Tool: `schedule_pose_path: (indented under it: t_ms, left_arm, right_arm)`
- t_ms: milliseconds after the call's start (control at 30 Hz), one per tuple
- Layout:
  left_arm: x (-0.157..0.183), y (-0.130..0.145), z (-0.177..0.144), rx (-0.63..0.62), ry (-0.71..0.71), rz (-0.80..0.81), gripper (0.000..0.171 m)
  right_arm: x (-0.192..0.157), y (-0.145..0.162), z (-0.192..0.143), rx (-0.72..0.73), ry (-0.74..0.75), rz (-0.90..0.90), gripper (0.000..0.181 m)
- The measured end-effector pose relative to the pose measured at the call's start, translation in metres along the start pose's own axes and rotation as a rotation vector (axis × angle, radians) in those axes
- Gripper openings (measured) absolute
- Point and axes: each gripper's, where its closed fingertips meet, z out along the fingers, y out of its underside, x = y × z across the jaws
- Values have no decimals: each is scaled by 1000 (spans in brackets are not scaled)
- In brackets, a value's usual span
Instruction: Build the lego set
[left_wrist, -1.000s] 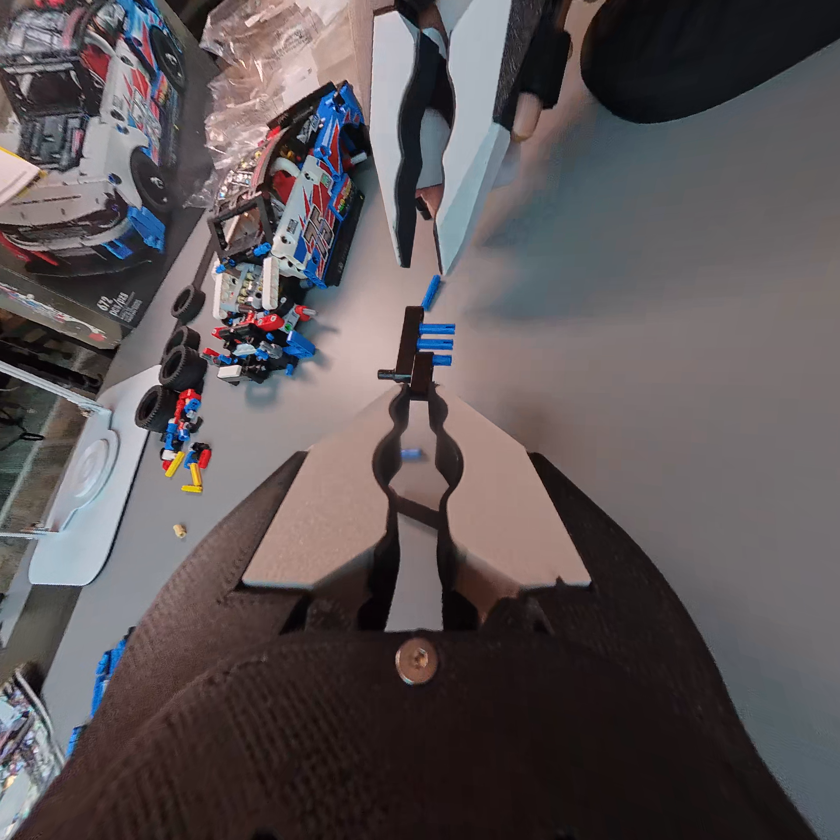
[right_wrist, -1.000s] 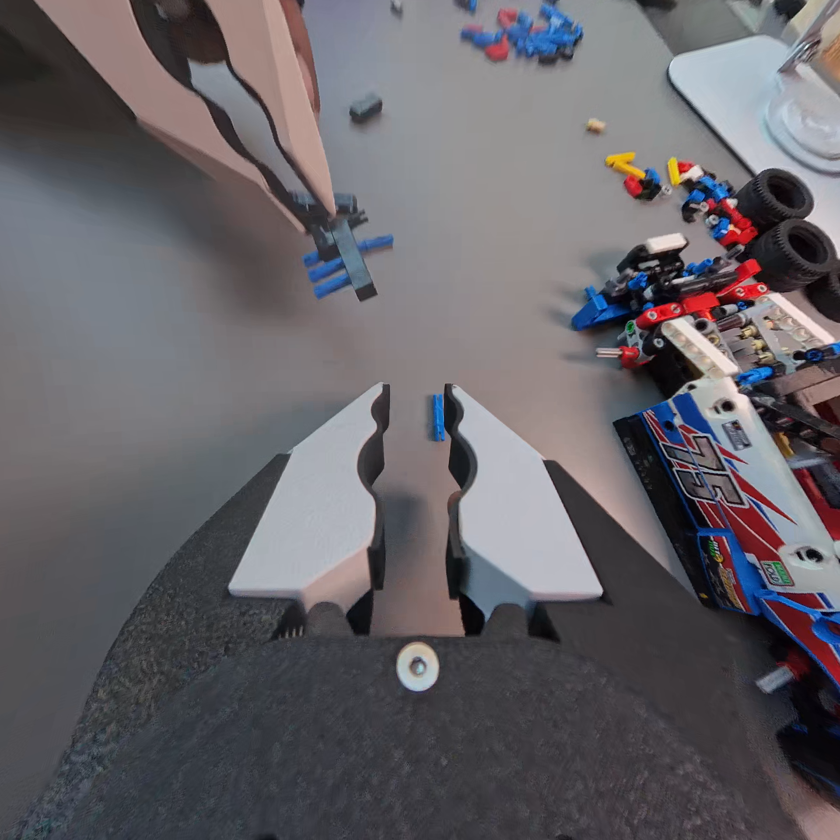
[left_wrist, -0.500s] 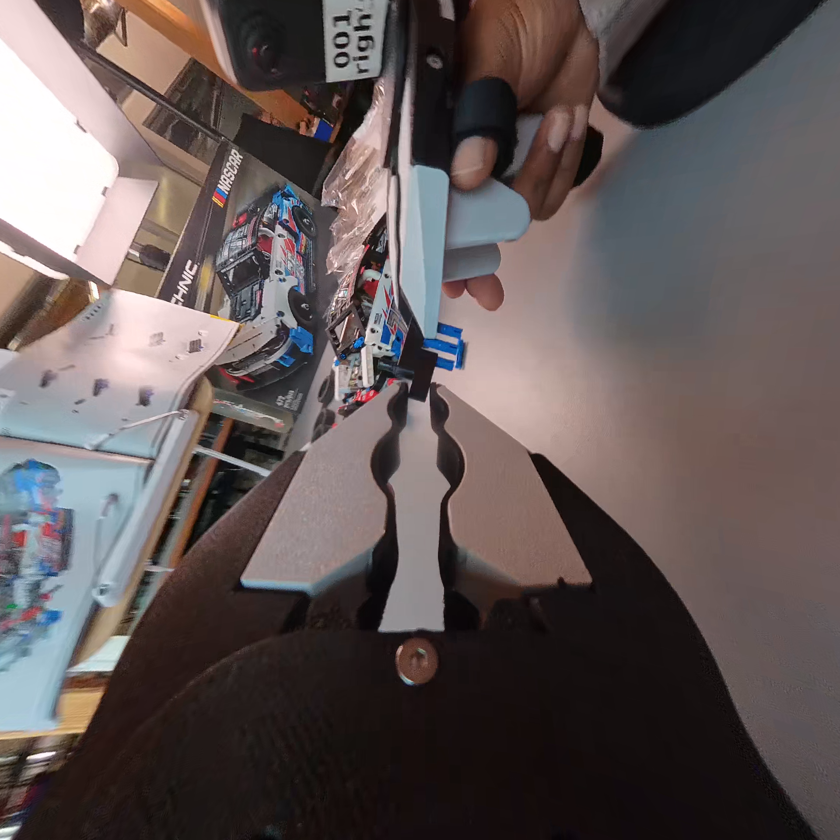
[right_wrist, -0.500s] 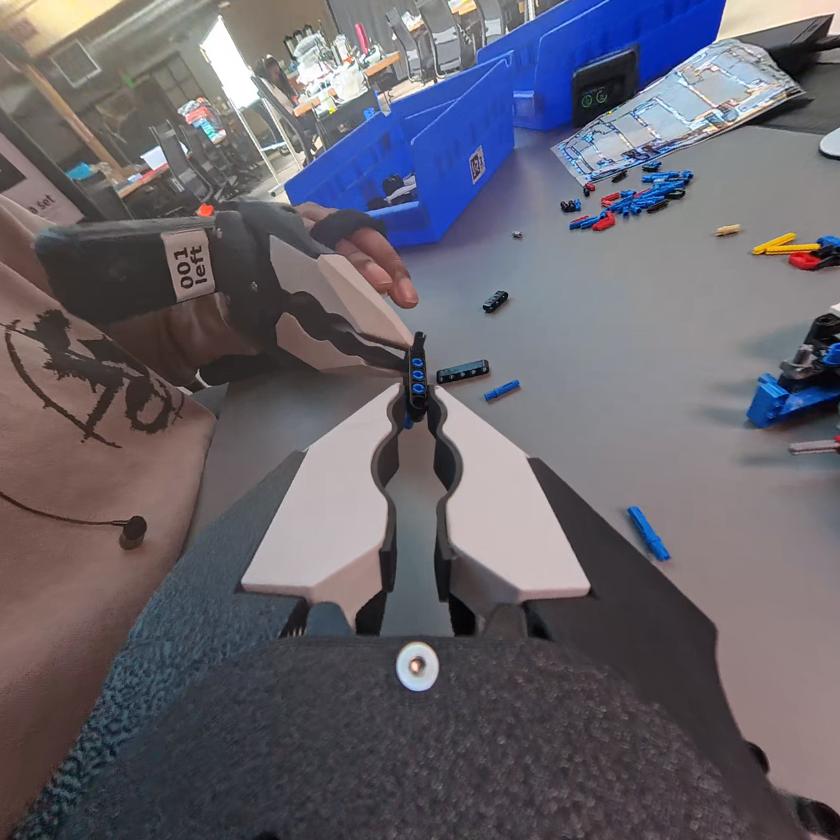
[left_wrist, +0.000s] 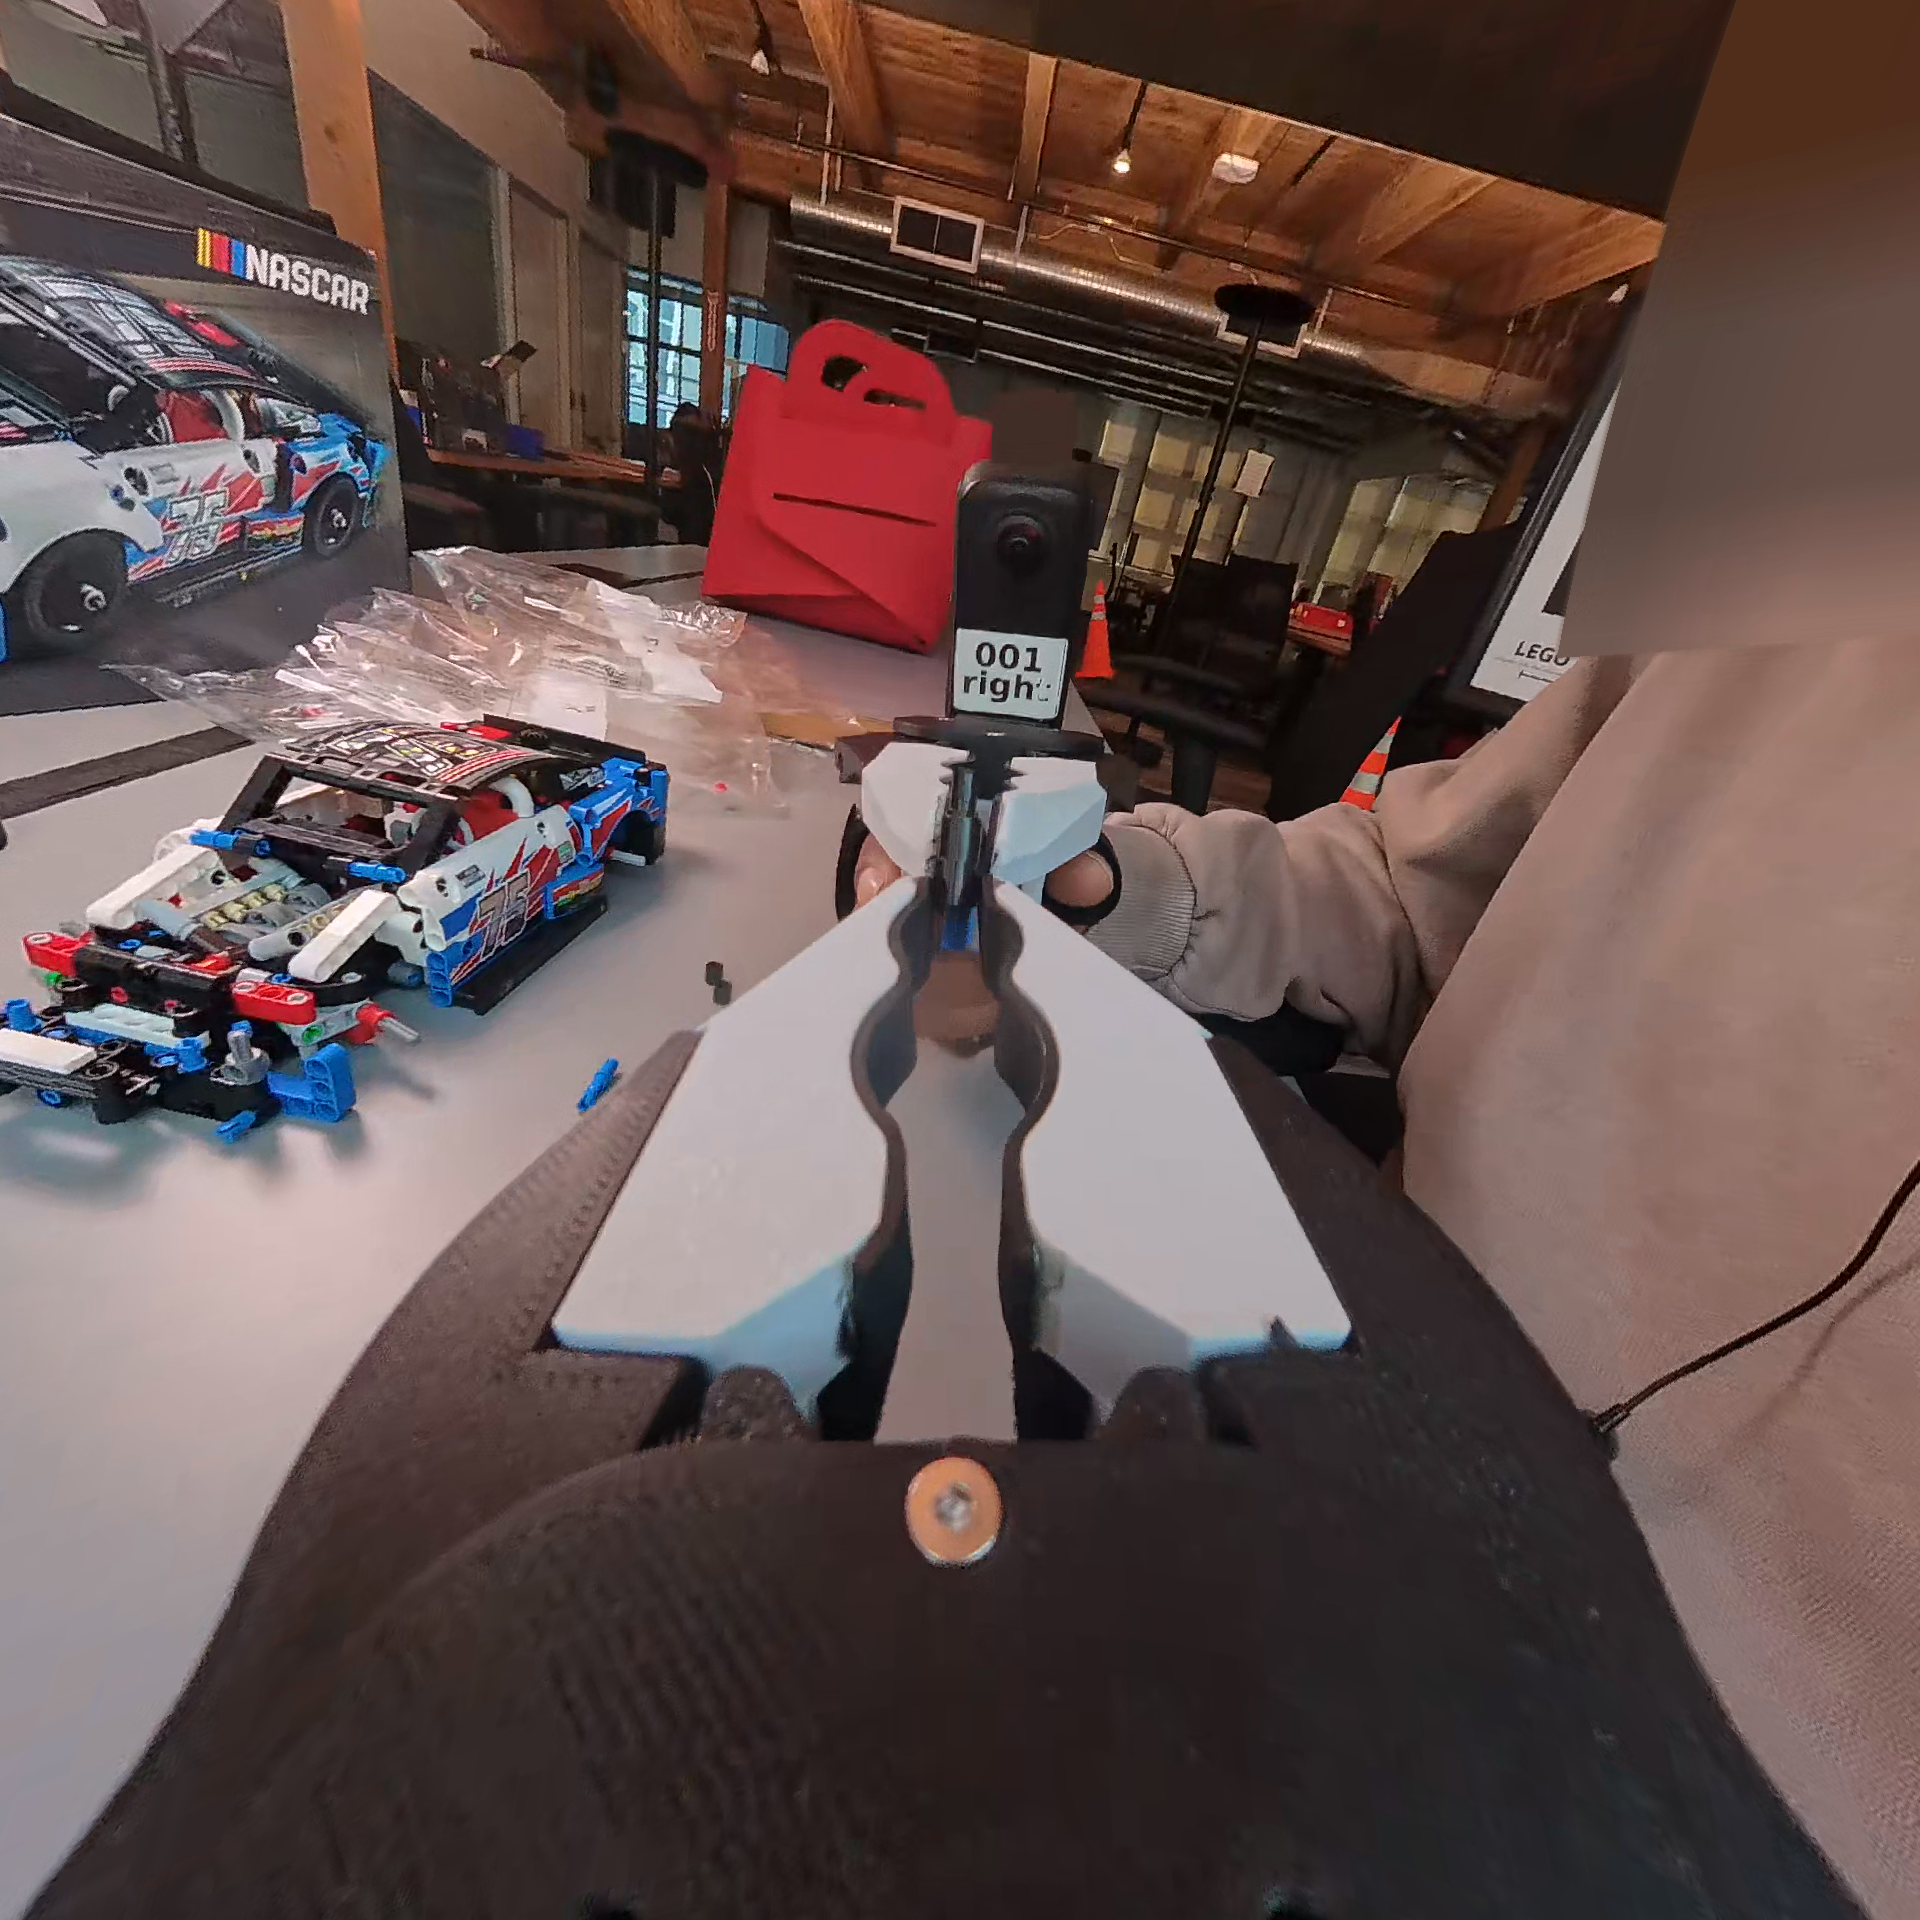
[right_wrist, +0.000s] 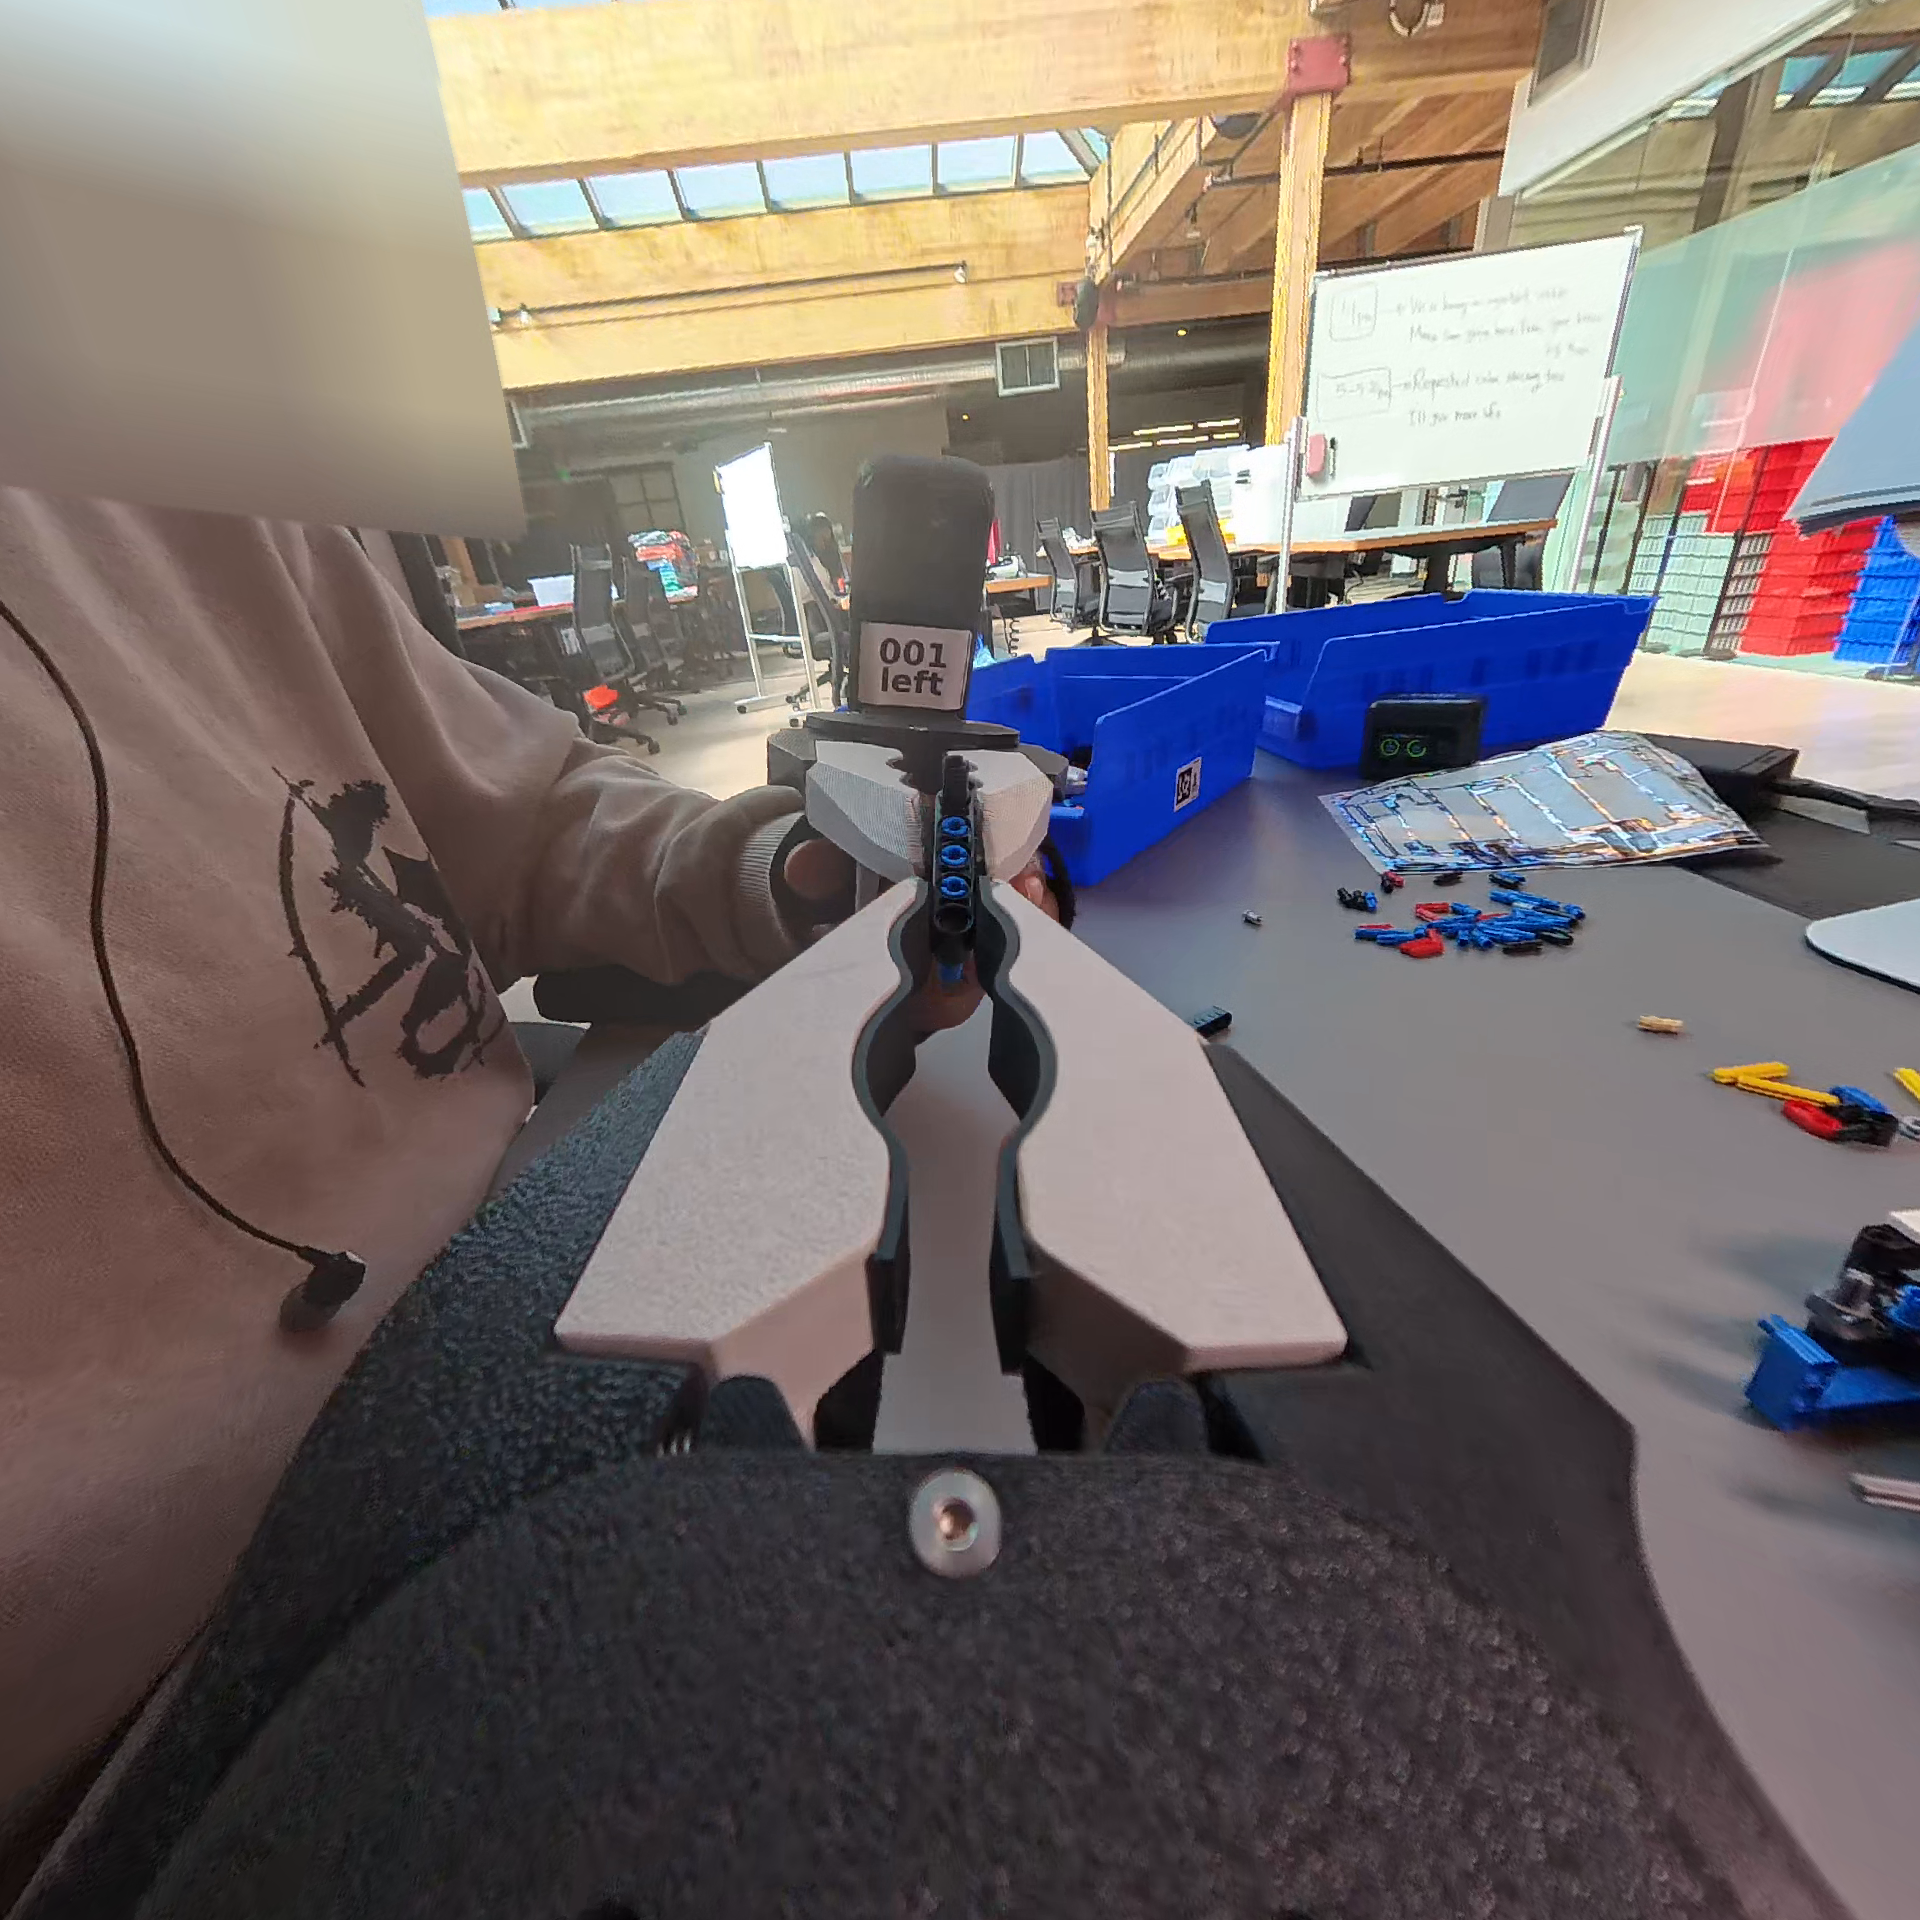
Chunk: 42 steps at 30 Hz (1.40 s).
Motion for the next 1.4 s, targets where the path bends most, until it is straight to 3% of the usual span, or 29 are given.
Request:
schedule_pose_path:
  t_ms: [400,1167,1400]
  left_arm:
    - [-3,6,-3,-9,42,-82,6]
    - [-8,-2,-7,46,37,-125,8]
    - [-9,2,-8,-5,36,-108,5]
  right_arm:
    - [1,21,2,-144,21,-35,5]
    - [6,19,5,-108,29,33,5]
    - [4,23,6,-131,14,47,5]
